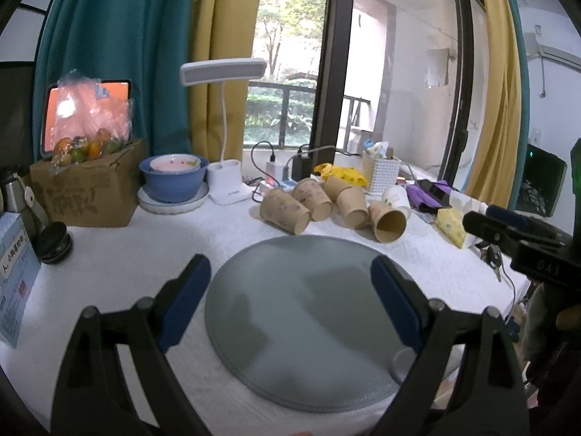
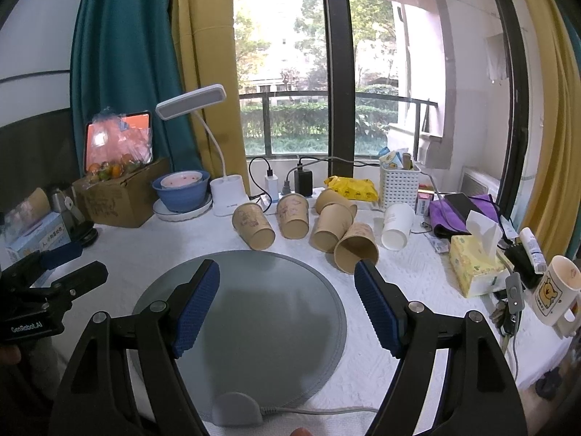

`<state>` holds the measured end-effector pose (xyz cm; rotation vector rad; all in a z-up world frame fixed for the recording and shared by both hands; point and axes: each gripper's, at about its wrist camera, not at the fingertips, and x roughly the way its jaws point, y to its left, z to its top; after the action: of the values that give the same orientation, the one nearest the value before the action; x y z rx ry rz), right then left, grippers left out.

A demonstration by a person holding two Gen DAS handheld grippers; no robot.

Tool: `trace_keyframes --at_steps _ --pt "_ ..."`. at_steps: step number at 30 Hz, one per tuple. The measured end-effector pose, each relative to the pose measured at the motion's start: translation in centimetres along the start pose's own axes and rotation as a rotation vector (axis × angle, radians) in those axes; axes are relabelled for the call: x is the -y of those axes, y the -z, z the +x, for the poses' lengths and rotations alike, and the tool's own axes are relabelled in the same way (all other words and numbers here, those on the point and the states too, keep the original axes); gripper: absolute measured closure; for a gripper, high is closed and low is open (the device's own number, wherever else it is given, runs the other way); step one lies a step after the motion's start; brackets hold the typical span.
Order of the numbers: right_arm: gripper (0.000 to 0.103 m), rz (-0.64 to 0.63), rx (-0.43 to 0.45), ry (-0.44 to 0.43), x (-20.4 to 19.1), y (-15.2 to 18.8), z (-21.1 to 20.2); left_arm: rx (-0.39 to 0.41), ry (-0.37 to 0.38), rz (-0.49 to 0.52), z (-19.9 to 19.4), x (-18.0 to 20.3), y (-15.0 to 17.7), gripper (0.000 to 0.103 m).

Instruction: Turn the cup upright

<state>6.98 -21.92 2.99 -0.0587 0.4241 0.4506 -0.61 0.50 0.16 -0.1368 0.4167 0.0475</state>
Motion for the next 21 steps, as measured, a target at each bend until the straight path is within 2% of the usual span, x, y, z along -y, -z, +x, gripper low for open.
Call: trace_keyframes --at_steps 21 --pt "0.024 0.012 -0.007 0.004 -0.05 0.12 0.56 -0.006 0.009 -0.014 0.43 -0.01 -0.16 0.012"
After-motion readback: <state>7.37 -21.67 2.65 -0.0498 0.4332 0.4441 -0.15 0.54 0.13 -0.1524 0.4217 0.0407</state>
